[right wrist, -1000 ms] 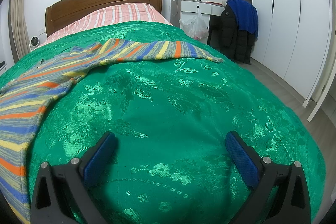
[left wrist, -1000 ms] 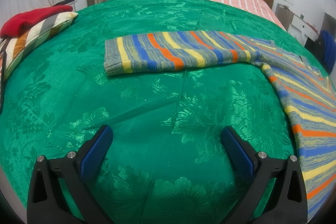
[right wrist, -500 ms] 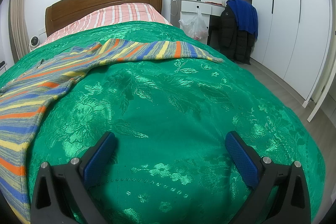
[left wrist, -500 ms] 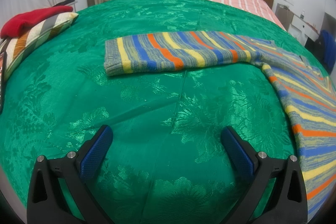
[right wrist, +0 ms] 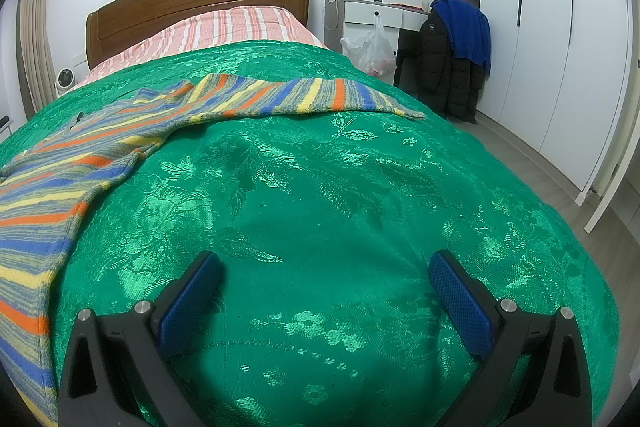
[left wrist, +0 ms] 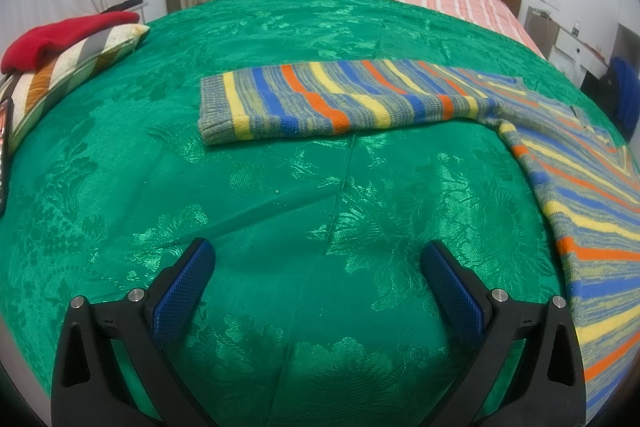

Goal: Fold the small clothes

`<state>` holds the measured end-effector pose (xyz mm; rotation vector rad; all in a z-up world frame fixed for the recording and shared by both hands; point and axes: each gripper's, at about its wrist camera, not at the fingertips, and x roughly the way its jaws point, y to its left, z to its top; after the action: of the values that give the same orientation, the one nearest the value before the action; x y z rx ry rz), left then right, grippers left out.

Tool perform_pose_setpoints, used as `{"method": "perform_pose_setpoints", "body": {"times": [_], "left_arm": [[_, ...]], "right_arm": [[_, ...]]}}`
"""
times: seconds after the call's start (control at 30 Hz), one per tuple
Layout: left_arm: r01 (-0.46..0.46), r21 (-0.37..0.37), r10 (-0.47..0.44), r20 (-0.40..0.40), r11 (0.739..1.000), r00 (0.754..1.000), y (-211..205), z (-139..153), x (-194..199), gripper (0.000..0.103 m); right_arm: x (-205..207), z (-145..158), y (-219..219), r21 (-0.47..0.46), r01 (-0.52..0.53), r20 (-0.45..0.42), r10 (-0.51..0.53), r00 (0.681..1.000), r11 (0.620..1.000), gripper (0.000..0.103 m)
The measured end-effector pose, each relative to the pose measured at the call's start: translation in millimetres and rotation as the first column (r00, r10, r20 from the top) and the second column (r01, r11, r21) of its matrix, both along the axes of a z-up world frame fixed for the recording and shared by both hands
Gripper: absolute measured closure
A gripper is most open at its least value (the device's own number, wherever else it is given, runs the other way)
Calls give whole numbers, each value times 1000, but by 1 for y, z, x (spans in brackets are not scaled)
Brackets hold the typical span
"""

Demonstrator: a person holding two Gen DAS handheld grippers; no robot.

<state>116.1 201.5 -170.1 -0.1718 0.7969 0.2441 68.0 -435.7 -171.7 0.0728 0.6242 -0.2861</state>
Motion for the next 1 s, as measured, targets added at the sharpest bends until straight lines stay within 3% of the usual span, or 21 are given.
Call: {"method": "perform_pose_setpoints", "body": {"times": [1.0], "left_arm": [[-1,2,1,2,1000,1000,2,0,2,0]], "right_arm": [[-1,0,0,-2,-1,0,1,1000,1000,0]]}}
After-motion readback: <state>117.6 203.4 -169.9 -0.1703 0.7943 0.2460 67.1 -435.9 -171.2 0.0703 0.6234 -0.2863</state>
